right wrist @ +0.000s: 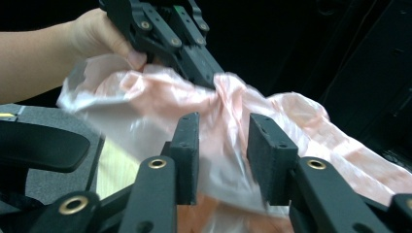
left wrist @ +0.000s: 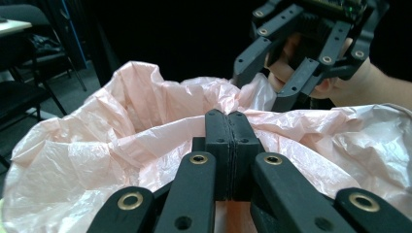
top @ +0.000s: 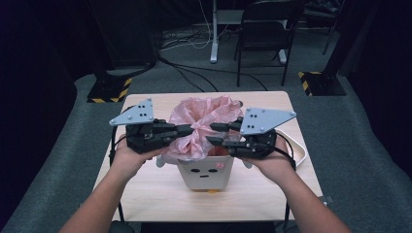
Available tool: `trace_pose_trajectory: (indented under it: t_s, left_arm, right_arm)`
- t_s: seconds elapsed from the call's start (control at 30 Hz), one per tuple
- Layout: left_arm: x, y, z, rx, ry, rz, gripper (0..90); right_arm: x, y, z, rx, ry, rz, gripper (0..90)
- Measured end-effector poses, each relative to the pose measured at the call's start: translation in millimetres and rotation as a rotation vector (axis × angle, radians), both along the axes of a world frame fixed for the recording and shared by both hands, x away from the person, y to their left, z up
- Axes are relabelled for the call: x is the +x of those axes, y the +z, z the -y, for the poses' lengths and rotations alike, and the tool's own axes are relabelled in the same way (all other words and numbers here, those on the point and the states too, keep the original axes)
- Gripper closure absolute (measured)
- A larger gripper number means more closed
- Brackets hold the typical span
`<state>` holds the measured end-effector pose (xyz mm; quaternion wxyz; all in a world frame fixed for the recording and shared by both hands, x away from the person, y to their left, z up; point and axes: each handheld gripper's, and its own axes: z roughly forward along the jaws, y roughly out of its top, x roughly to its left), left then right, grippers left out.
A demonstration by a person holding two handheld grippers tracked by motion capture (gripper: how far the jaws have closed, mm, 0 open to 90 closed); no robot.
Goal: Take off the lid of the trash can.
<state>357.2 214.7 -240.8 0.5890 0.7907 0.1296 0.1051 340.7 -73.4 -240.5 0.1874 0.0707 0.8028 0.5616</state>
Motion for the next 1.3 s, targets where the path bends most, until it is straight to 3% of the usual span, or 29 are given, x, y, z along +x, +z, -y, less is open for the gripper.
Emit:
trace_pose_trajectory:
  t_s: [0.33,0.6,1.0,1.3]
  left_arm:
    - [1.5,15.6,-8.8,-0.035,0.027,0.030,89.6]
    - [4.8,30.2,-18.2,-0.073,0.058,0.047,89.6]
    - [-0.9,49.3,-32.2,-0.108,0.099,0.097,89.6]
    - [-7.8,59.8,-52.0,-0.136,0.140,0.129,89.6]
  right_arm:
    - [-3.4,3.0,24.3,0.022,-0.057,0.009,60.3]
    - [-2.6,-1.2,33.3,0.029,-0.079,-0.005,57.9]
    - [3.2,-7.5,23.8,0.030,-0.074,-0.033,48.8]
    - [6.1,-10.6,12.1,0.019,-0.053,-0.049,47.7]
